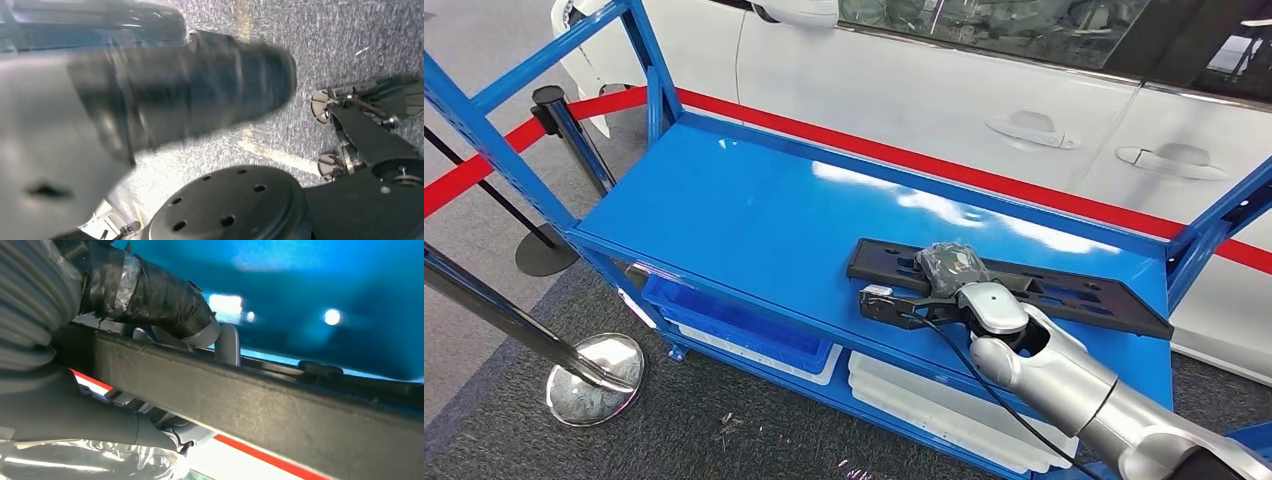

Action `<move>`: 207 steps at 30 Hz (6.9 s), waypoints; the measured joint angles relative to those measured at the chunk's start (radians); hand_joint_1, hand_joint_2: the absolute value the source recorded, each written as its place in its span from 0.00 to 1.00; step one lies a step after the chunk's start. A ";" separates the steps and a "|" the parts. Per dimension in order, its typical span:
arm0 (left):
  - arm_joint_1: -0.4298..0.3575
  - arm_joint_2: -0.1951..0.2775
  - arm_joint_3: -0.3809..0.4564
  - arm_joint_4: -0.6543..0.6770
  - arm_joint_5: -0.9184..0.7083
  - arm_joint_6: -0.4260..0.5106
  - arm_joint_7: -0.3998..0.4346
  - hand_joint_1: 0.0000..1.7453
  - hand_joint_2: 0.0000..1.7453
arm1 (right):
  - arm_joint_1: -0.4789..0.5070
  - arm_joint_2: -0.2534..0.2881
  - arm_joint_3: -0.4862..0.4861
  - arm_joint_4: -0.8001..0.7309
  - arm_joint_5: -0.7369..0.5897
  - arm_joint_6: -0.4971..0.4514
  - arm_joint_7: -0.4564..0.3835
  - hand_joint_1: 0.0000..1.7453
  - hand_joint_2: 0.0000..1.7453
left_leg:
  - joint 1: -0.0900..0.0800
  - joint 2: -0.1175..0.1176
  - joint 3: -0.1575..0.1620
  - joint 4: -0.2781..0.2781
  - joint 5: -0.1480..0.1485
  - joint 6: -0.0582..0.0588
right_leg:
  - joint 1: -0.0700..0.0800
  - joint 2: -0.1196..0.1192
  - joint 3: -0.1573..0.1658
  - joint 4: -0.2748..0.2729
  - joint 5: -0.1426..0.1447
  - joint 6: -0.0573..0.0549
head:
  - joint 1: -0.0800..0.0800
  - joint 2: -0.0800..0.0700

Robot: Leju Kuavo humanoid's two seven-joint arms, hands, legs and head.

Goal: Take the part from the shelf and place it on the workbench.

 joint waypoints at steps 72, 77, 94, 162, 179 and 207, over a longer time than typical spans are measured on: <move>-0.009 0.033 0.000 0.006 -0.010 0.048 -0.012 0.00 1.00 | 0.206 -0.140 -0.276 -0.745 -0.310 -0.137 -0.137 1.00 1.00 | 0.000 0.019 -0.028 -0.004 0.032 0.021 | -0.014 0.000 0.013 0.098 -0.047 0.032 | 0.002 0.000; -0.006 0.031 0.000 0.006 -0.010 0.048 -0.018 0.00 1.00 | 0.205 -0.142 -0.278 -0.753 -0.329 -0.139 -0.144 1.00 1.00 | 0.004 0.013 -0.051 0.003 0.052 -0.014 | -0.004 -0.004 0.050 0.003 -0.045 -0.003 | 0.006 0.000; -0.005 0.030 0.000 0.006 -0.013 0.046 -0.029 0.00 1.00 | 0.215 -0.153 -0.291 -0.772 -0.394 -0.142 -0.168 1.00 1.00 | 0.009 0.027 0.024 0.003 -0.021 0.010 | -0.010 -0.070 -0.015 0.060 -0.048 0.021 | 0.002 0.000; -0.005 0.029 0.000 0.006 -0.023 0.045 -0.029 0.00 1.00 | 0.236 -0.173 -0.310 -0.797 -0.415 -0.153 -0.160 1.00 1.00 | -0.009 -0.068 0.002 -0.002 0.011 0.040 | -0.010 0.009 -0.096 0.198 -0.052 0.024 | 0.004 0.000; 0.000 0.033 0.000 0.006 -0.024 0.043 -0.029 0.00 1.00 | 0.234 -0.174 -0.310 -0.802 -0.415 -0.153 -0.157 1.00 1.00 | -0.026 0.056 -0.076 0.091 0.021 0.020 | -0.002 -0.083 0.050 0.023 -0.054 -0.012 | -0.008 0.000; 0.003 0.033 0.000 0.007 -0.030 0.038 -0.031 0.00 1.00 | 0.225 -0.177 -0.308 -0.805 -0.417 -0.152 -0.155 1.00 1.00 | -0.012 0.006 -0.146 0.253 -0.122 0.011 | -0.001 -0.045 0.030 0.023 -0.033 -0.016 | -0.004 0.000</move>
